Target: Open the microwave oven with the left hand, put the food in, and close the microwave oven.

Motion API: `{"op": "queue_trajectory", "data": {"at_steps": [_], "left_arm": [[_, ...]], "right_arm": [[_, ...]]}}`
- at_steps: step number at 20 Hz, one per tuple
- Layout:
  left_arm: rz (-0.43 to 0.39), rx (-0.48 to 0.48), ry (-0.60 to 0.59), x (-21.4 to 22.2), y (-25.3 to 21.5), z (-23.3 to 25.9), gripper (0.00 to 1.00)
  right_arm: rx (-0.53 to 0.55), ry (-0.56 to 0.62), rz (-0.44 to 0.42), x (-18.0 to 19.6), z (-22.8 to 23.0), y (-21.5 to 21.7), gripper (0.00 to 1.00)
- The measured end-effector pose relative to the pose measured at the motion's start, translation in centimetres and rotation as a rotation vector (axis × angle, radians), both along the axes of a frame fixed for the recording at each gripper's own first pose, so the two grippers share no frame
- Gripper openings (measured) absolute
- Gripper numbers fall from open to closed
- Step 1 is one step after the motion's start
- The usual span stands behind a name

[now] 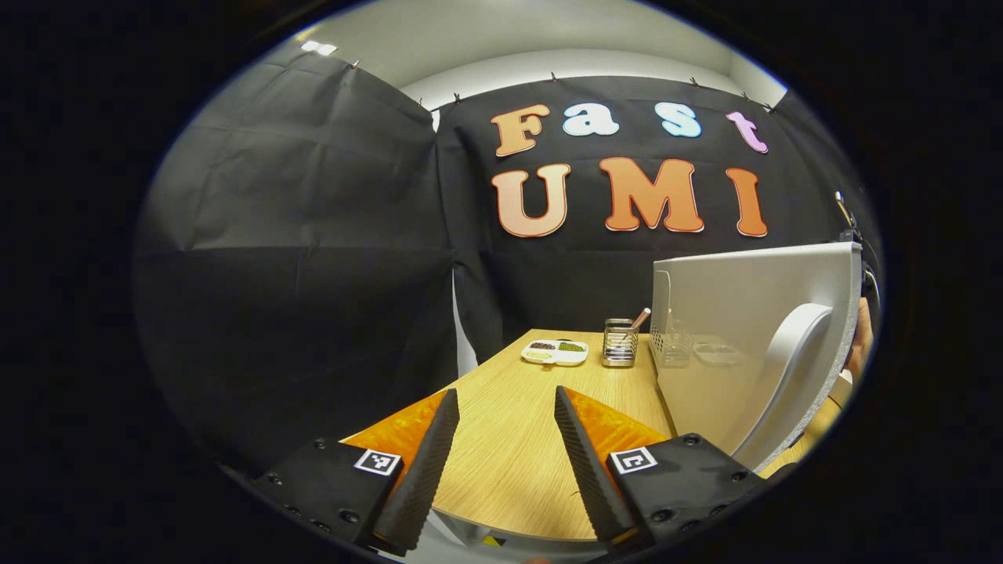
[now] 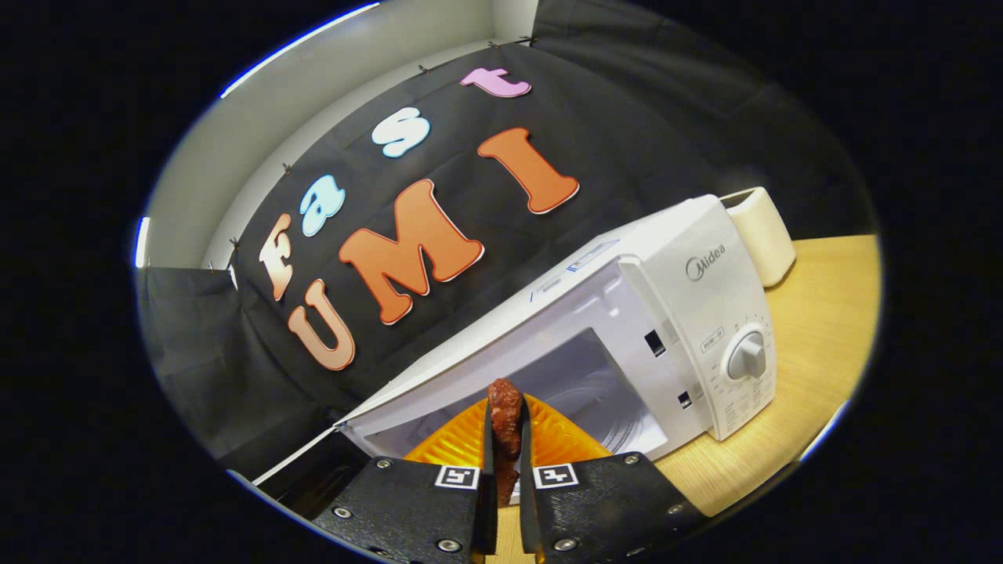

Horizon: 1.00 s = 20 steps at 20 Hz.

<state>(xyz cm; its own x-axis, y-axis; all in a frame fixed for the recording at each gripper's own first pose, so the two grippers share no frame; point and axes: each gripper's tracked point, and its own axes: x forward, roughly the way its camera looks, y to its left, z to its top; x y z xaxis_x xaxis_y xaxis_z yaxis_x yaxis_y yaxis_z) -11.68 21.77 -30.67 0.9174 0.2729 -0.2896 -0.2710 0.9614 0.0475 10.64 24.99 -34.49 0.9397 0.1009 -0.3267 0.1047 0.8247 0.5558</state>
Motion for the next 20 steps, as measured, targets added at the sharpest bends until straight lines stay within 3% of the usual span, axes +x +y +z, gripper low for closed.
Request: {"op": "queue_trajectory", "data": {"at_steps": [3, 4, 14, 20], "left_arm": [[0.009, -0.008, 0.002, 0.2, 0.3, -0.3, 0.82], [0.012, -0.013, 0.007, 0.2, 0.5, -0.5, 0.79], [0.045, 0.008, 0.016, -0.5, 2.0, 0.1, 0.82], [0.036, 0.018, 0.019, -0.5, 1.5, 0.3, 0.82]], "right_arm": [[0.04, -0.05, -0.061, 1.7, -0.8, 0.7, 0.11], [0.04, -0.054, -0.069, 2.2, -1.5, 1.0, 0.11], [0.123, 0.042, -0.16, 6.5, -8.4, 3.1, 0.11], [0.029, 0.048, -0.18, 7.3, -10.2, 3.4, 0.11]]}}
